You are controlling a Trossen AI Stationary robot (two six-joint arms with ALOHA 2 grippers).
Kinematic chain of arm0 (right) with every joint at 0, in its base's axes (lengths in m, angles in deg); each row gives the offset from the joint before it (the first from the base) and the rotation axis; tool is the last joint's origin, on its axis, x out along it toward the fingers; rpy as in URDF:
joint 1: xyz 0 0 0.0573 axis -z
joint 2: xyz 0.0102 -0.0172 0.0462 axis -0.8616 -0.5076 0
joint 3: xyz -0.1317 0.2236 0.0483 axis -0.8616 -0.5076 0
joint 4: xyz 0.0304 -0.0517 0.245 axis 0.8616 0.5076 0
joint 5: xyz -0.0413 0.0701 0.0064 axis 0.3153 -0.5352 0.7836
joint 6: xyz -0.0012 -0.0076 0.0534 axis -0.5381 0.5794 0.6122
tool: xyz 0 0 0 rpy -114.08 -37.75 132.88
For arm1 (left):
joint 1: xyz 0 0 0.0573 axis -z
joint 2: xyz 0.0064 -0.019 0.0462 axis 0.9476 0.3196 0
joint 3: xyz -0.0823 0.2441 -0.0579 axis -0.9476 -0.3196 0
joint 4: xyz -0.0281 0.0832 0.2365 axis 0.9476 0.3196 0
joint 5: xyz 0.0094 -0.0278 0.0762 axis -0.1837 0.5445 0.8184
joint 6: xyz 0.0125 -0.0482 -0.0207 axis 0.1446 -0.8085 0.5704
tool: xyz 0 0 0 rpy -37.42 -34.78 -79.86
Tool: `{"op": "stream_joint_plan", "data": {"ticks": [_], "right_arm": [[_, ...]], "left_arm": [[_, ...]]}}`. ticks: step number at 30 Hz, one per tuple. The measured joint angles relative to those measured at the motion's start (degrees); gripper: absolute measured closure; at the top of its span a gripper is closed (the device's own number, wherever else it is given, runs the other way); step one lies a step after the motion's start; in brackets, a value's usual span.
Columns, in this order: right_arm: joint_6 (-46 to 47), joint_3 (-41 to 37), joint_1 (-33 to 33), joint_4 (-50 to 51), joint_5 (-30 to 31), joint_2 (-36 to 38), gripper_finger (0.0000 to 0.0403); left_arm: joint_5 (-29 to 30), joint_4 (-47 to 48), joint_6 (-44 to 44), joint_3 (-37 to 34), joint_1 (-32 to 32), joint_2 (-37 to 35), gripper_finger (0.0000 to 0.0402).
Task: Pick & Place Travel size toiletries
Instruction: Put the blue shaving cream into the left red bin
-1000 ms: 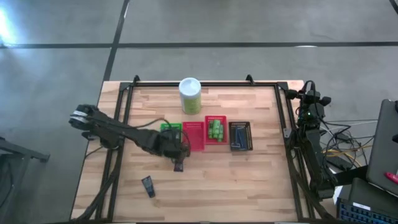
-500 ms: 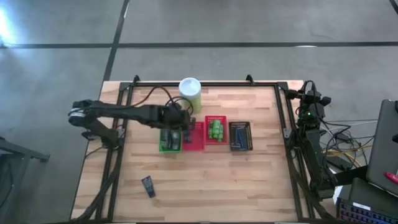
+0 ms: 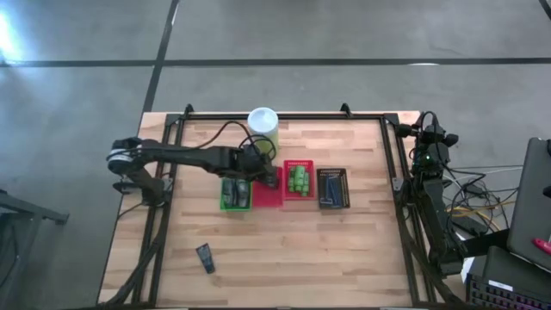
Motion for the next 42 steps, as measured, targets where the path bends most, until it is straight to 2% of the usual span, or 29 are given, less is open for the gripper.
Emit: {"op": "stream_joint_plan", "data": {"ticks": [5, 9, 12, 14, 17, 20, 24, 29, 33, 42], "right_arm": [[0.00, 0.01, 0.00, -0.02, 0.00, 0.00, 0.0205], [0.00, 0.02, 0.00, -0.01, 0.00, 0.00, 0.0202], [0.00, 0.01, -0.02, -0.01, 0.00, 0.00, 0.0206], [0.00, 0.01, -0.02, -0.04, 0.00, 0.00, 0.0211], [0.00, 0.00, -0.02, -0.02, 0.00, 0.00, 0.0220], [-0.02, 0.00, -0.02, -0.02, 0.00, 0.00, 0.0229], [-0.02, 0.00, -0.02, -0.02, 0.00, 0.00, 0.0240], [-0.02, 0.00, -0.02, -0.04, 0.00, 0.00, 0.0255], [-0.02, 0.01, 0.00, -0.04, 0.01, 0.00, 0.0267], [-0.02, 0.02, 0.00, -0.02, 0.00, 0.00, 0.0295]], "left_arm": [[-0.32, -1.14, -0.08, 0.00, 0.26, -0.09, 0.0332], [-0.77, 0.06, -0.74, -0.01, 1.88, -1.64, 0.0310], [-2.90, 8.27, -1.66, 1.88, 5.40, -3.02, 0.0274], [-3.57, 17.86, -4.56, 4.50, 8.90, -3.36, 0.0243], [-4.42, 31.70, -13.14, 8.44, 14.92, -3.50, 0.0194], [-6.23, 36.66, -24.24, 10.51, 21.61, -3.55, 0.0150], [-8.08, 35.93, -40.44, 10.55, 30.41, -3.49, 0.0117], [-10.03, 33.49, -60.66, 9.66, 40.56, -1.64, 0.0114], [-19.62, 29.94, -62.79, 9.40, 43.84, 1.56, 0.0115], [-21.97, 24.15, -64.53, 9.28, 45.16, 11.19, 0.0115]]}}
